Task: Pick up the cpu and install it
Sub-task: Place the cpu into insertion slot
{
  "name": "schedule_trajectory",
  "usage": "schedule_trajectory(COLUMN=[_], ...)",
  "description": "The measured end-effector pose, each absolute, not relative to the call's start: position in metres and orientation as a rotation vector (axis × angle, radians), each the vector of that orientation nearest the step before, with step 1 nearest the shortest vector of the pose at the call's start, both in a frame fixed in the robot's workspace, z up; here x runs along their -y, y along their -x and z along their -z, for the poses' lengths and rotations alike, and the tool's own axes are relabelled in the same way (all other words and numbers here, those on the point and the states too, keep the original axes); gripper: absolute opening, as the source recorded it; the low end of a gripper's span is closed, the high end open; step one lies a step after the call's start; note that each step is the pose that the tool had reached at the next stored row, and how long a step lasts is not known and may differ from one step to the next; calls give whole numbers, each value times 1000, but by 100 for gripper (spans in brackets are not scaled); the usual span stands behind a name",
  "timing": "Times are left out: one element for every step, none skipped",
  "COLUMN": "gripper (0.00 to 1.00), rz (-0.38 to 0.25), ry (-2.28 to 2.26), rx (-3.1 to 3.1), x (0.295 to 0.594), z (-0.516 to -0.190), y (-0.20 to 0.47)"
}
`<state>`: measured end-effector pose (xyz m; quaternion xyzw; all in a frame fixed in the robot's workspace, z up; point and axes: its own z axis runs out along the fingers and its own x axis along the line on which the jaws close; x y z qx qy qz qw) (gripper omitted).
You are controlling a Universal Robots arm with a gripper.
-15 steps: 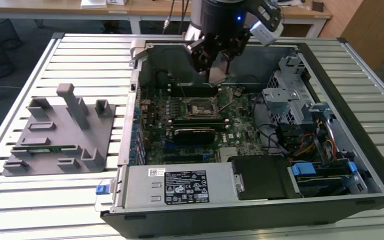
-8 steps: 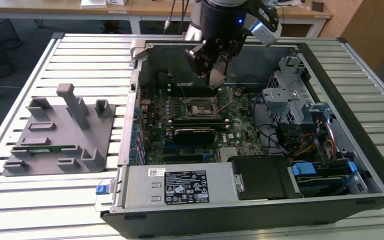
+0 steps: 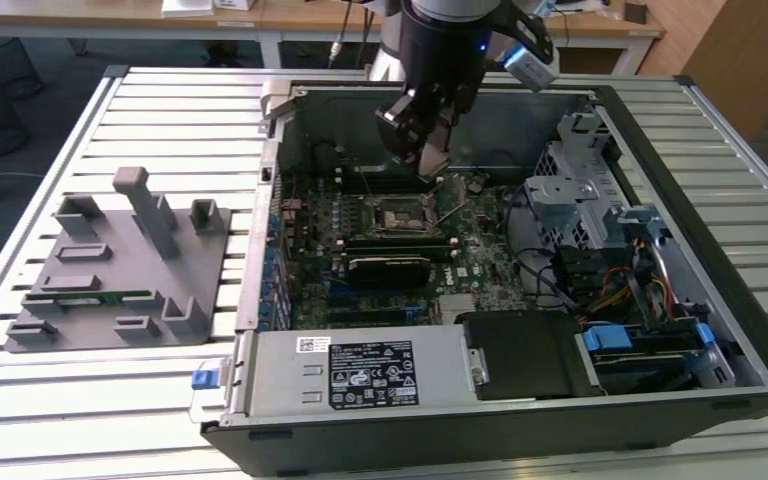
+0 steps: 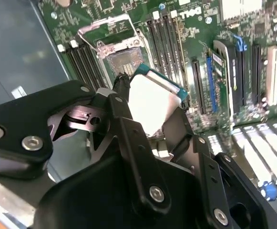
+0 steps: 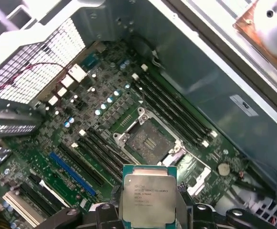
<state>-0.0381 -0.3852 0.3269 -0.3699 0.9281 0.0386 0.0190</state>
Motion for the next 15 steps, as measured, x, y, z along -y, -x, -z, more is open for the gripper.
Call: schedule_trajectory(gripper=[53,53,53,53,53,53,53,53,53,53,53,53,53,53,53], rz=[-120,-121,-121,-122,-122,-123,-123,-124,-124,-125,-125,-126,-126,-127,-127], ry=[1174,1200,1226,1254,1280,1306,1332,1357,1382,1408,1434,1459,1484,1509,1536], rx=[-2871,-2861,-2851,-2839,-2828,-2817,-2806,-2795,-2783,-2771,-2759,-2746,-2734,-2721,-2707], x=[385,385,385,385,385,385,385,385,385,385,385,385,385,385,385], z=[-326,-325,-325,-324,-323,-322,-321,-321,-320,-319,-318,-317,-317,-316,-315], y=[38,38,38,38,38,38,38,38,38,38,38,38,38,38,38])
